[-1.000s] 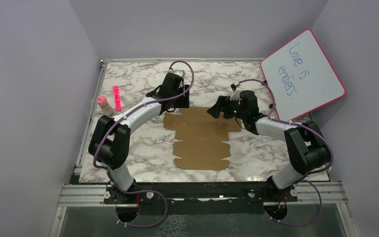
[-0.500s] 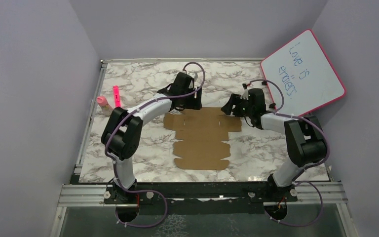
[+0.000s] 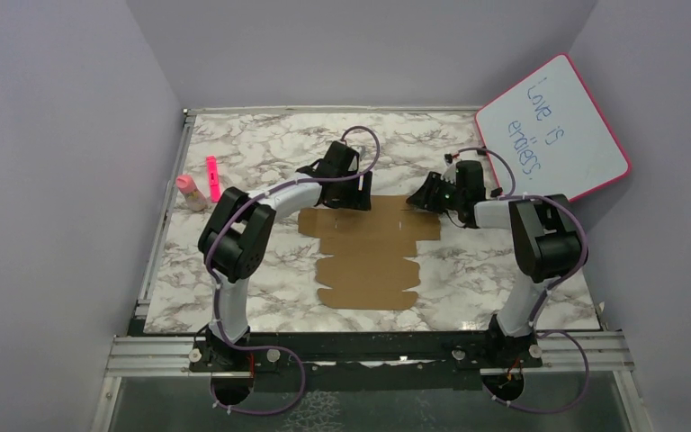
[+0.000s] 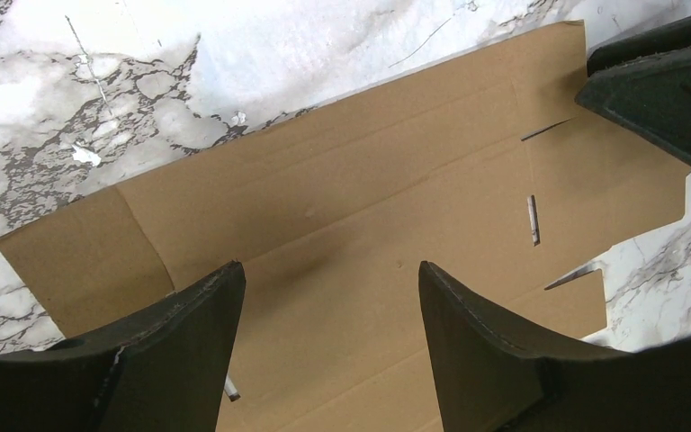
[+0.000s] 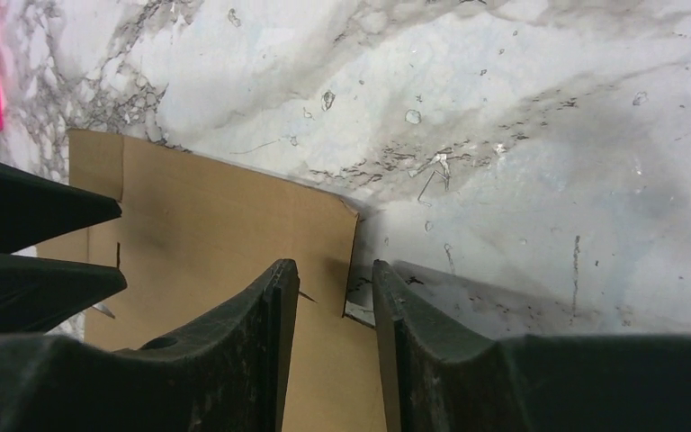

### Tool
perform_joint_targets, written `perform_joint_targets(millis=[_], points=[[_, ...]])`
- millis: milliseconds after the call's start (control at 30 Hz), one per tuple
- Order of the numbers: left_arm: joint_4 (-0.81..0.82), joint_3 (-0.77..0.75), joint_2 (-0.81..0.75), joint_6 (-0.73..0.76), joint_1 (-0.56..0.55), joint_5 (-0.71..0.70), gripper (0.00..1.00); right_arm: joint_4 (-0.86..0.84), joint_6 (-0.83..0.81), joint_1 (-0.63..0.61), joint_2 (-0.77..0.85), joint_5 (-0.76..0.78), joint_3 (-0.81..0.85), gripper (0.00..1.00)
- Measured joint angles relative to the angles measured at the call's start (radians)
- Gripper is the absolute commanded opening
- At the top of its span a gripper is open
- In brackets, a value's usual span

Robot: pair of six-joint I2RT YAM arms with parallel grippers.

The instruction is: Fold the paper box

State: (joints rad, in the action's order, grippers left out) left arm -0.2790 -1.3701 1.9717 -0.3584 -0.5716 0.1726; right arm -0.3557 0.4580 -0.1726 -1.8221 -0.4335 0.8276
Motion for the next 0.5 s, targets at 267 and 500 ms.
perform_joint_targets(millis=[267,500], points=[[0.001,0.007,0.014,-0.001,0.0,0.004,0.72,-0.021,0.025,0.013,-0.052,-0.063,0.022,0.11],[0.01,0.019,0.019,-0.004,0.0,0.004,0.72,0.016,0.014,0.016,-0.059,-0.103,0.068,0.01]])
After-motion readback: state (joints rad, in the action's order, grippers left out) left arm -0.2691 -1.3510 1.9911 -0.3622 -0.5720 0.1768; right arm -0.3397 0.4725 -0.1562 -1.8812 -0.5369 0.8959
